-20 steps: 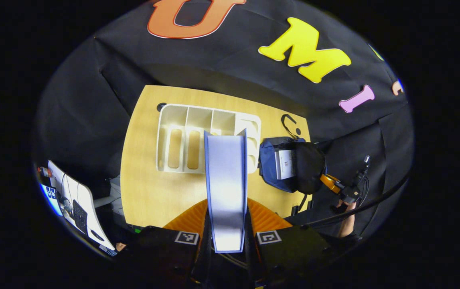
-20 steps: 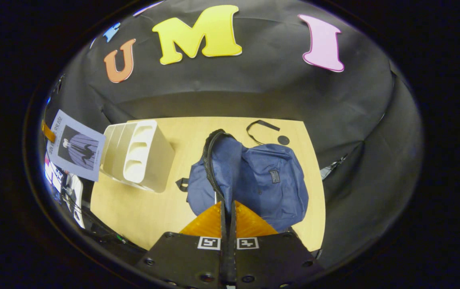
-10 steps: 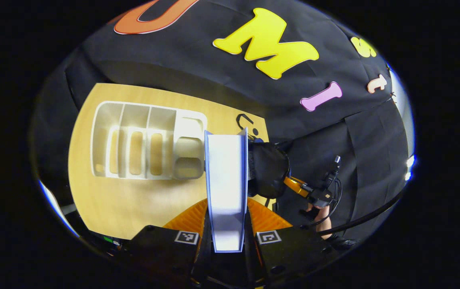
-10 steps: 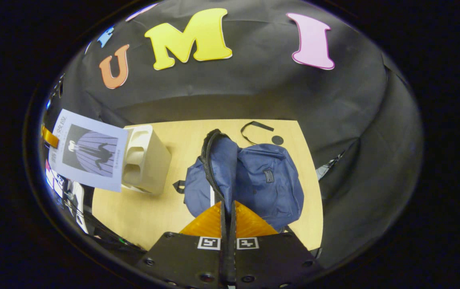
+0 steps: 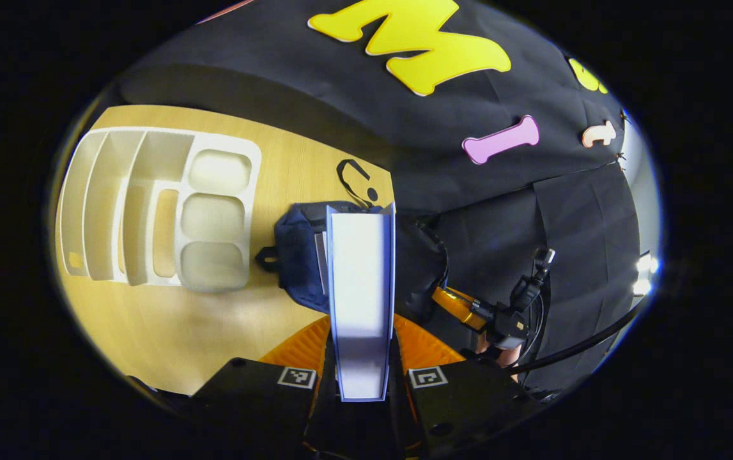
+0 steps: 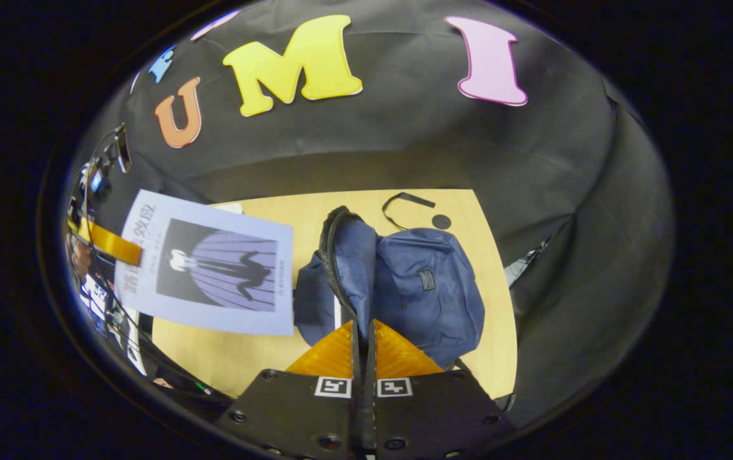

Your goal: Open the schoolbag, grab two books from the bookshelf and put them into the schoolbag.

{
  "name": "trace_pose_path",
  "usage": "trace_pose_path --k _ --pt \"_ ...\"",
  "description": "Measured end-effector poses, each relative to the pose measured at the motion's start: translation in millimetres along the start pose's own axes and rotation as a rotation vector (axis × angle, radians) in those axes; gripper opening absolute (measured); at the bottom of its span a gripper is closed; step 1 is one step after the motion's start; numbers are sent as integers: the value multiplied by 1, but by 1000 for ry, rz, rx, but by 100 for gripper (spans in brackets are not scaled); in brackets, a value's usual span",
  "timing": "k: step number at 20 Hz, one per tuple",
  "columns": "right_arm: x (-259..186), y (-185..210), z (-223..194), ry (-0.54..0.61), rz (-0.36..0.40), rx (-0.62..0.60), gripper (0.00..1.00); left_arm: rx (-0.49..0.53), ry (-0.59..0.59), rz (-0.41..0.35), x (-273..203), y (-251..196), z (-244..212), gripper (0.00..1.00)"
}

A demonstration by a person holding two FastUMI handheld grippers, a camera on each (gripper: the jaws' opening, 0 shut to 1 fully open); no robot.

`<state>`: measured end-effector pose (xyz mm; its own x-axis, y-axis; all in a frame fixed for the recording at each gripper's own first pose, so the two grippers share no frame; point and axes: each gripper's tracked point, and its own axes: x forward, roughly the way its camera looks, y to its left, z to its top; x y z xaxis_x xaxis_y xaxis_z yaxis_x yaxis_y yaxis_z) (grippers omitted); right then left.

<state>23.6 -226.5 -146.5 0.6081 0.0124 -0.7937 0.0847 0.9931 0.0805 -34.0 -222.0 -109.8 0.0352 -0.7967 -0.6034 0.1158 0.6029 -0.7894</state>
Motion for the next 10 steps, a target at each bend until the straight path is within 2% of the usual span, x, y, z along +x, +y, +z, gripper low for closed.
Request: trace_pose_path --k 1,2,3,4,5,6,7,10 --pt "-1 1 1 -1 2 1 0 -1 13 4 10 3 -4 43" --pt "-1 0 0 0 4 -1 0 0 19 7 22 5 -6 39" --pt "-2 -1 0 1 4 -3 0 2 20 3 33 5 -8 43" --pt "-4 -1 0 1 5 -3 0 4 20 -10 43 4 -11 43" --pt "-5 -2 1 0 5 -2 0 5 18 -17 53 3 -12 39" --pt "-7 -3 3 -5 3 -2 0 8 12 -17 64 4 -15 39" --pt "-9 -5 5 -8 2 -2 0 10 6 -16 74 7 -17 43" --pt "-17 -7 7 -13 2 -3 3 14 -9 -24 102 8 -16 43"
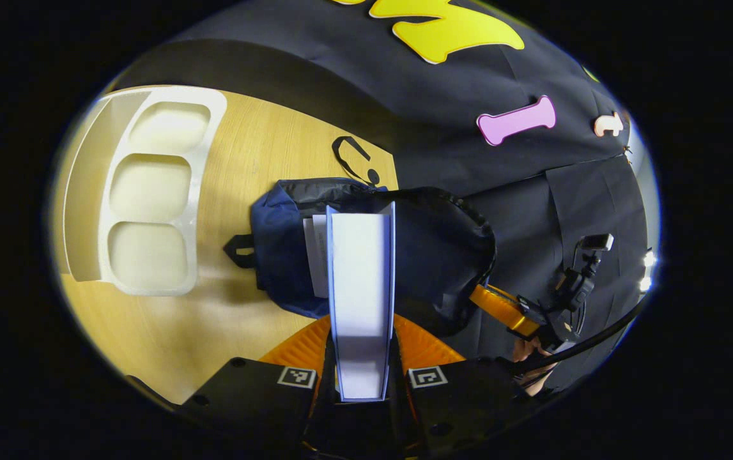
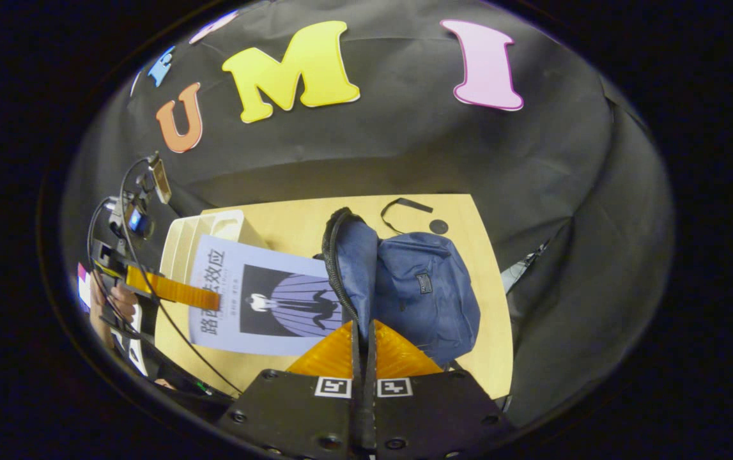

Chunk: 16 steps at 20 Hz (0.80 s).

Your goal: Open the schoolbag, grab two books from the bookshelf and put them into the schoolbag.

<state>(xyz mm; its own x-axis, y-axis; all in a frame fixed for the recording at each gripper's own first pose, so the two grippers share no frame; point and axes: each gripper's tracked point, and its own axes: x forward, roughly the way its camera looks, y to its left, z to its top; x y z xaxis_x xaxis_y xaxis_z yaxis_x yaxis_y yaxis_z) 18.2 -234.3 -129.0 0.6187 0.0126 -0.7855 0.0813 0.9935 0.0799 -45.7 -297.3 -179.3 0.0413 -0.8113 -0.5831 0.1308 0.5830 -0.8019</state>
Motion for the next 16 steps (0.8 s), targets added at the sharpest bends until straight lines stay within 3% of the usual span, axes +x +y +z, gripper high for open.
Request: trace_pose_path --k 2,3,6,9,16 --pt "-5 -2 2 -4 -1 -2 0 4 -16 -2 19 1 3 43" --pt "-9 -2 8 -17 1 3 0 1 -23 -2 27 2 5 39" --pt "-12 -19 18 -41 -53 -49 0 -17 -34 -11 45 11 13 39" --pt "-1 -7 5 6 -12 -28 0 -88 -42 -56 52 15 21 39" --pt "17 12 2 58 15 -44 3 -118 -59 -120 88 3 22 39"
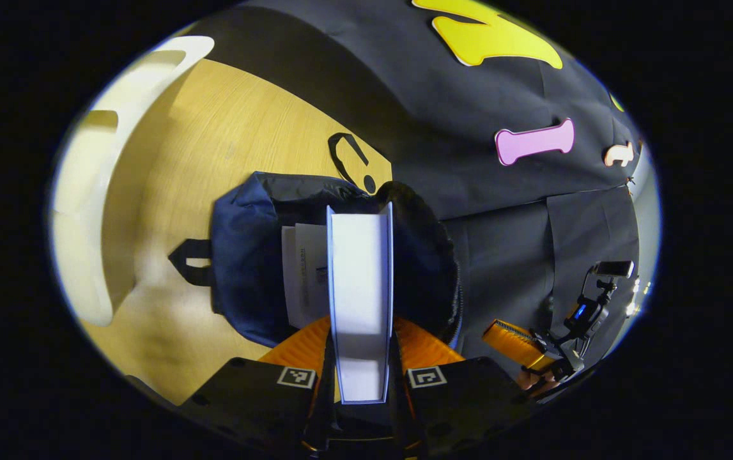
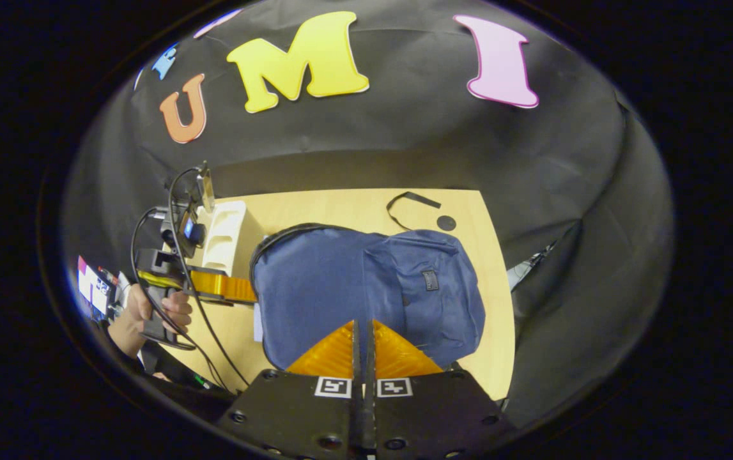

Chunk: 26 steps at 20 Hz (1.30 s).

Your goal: Open the schoolbag, grab two books from the bookshelf and put them into the schoolbag.

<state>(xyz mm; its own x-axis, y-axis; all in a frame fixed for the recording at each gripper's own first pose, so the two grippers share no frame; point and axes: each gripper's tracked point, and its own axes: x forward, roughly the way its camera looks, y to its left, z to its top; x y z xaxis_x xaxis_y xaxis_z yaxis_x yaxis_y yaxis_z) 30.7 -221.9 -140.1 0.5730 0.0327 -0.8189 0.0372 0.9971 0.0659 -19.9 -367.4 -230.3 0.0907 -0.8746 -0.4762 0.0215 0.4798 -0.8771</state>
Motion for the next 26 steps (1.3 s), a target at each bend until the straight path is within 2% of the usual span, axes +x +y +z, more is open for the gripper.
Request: trace_pose_path --k 3,8,11,14,15,16,17,18,19,22,23,26 --pt "5 2 1 10 -64 -38 1 -4 -2 -16 11 -2 0 39" --pt "15 45 -6 19 -43 -82 83 0 7 -28 16 -4 0 39" --pt "23 68 -8 34 -33 -95 92 -1 12 -36 21 -6 -1 38" --pt "31 76 -13 54 -56 -125 89 11 13 -36 22 -7 0 38" --pt "33 78 -14 57 -64 -137 92 12 14 -35 22 -7 -1 38" --pt "36 78 -16 59 -85 -149 89 14 13 -34 22 -8 -1 38" --pt "40 76 -15 58 -104 -158 93 18 13 -34 22 -9 -1 39" --pt "45 77 -16 62 -117 -159 87 22 13 -33 21 -9 -1 38" --pt "50 77 -15 66 -128 -159 95 28 13 -32 22 -10 -1 39" --pt "61 68 -14 70 -180 -169 91 28 13 -33 22 -10 -2 38" --pt "60 68 -13 68 -179 -159 84 25 12 -34 21 -10 -2 38" --pt "60 63 -9 67 -190 -156 38 15 11 -37 21 -8 -1 39"
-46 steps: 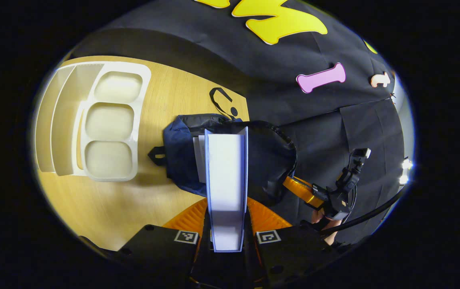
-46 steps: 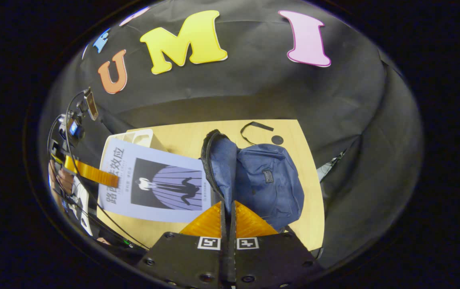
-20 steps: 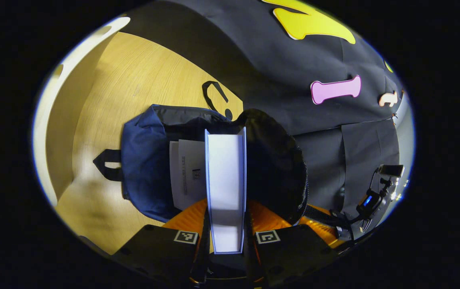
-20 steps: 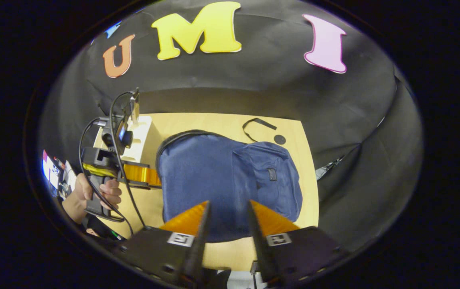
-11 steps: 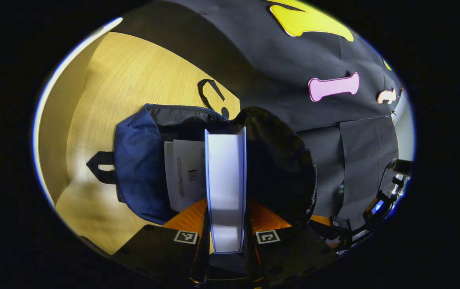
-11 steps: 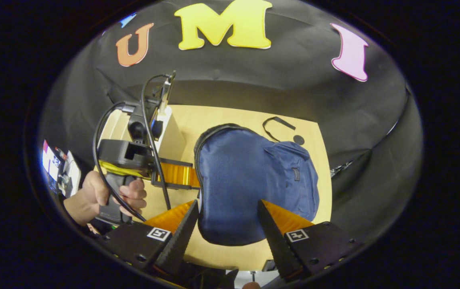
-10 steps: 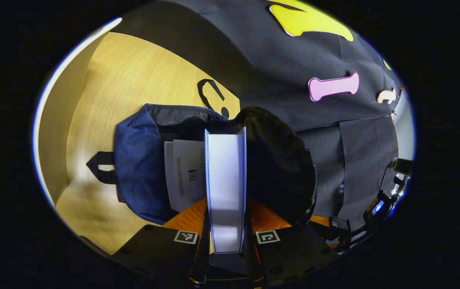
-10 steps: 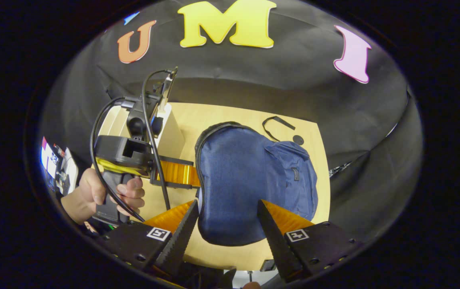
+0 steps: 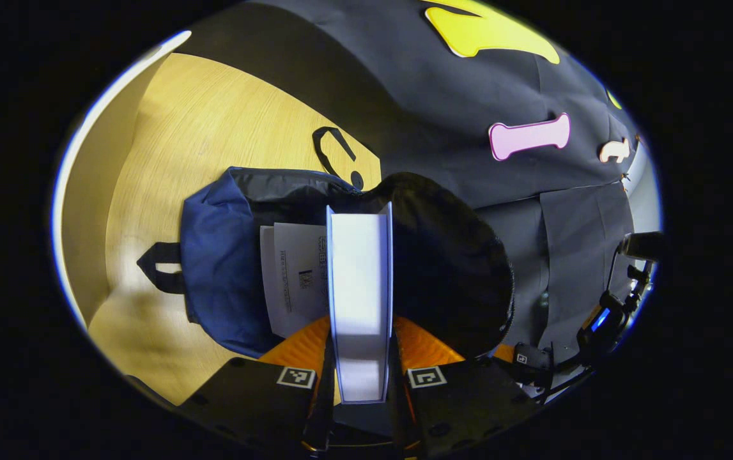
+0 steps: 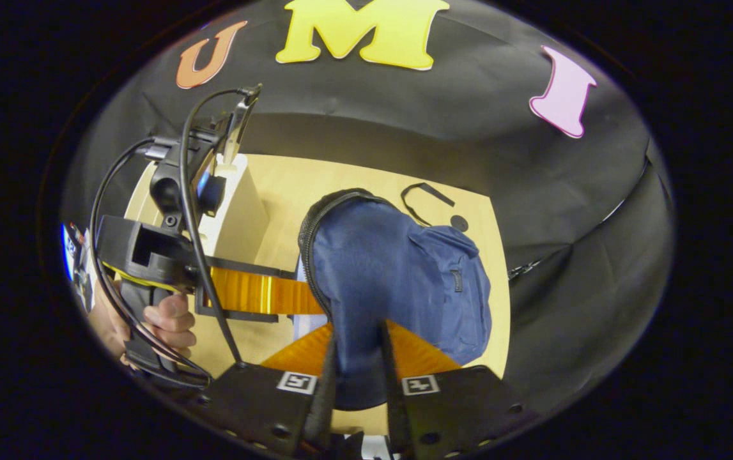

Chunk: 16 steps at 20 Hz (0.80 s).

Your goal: Open the schoolbag, grab two books from the bookshelf and put them into the schoolbag.

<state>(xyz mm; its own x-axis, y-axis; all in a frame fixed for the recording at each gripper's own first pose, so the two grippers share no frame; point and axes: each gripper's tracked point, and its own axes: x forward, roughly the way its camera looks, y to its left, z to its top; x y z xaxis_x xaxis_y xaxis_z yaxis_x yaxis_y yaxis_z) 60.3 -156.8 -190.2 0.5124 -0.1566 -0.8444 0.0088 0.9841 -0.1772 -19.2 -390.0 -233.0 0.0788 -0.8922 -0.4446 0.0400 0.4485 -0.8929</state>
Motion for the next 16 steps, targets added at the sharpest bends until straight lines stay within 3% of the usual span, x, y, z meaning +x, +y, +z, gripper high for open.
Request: trace_pose_path --k 2,9,10,12,13,16 --pt "2 -2 -3 13 24 -10 4 -4 -2 -5 1 0 0 39" --pt "-12 -27 6 -27 55 21 0 -75 -7 -67 26 4 2 39" --pt "-14 -30 6 -28 56 24 0 -81 -6 -79 31 5 2 44" --pt "-16 -34 7 -29 56 26 0 -88 -1 -101 43 6 3 32" --pt "-17 -35 7 -28 57 27 0 -84 3 -109 49 6 3 40" --pt "-20 -39 7 -27 61 35 0 -69 30 -100 67 14 -2 44"
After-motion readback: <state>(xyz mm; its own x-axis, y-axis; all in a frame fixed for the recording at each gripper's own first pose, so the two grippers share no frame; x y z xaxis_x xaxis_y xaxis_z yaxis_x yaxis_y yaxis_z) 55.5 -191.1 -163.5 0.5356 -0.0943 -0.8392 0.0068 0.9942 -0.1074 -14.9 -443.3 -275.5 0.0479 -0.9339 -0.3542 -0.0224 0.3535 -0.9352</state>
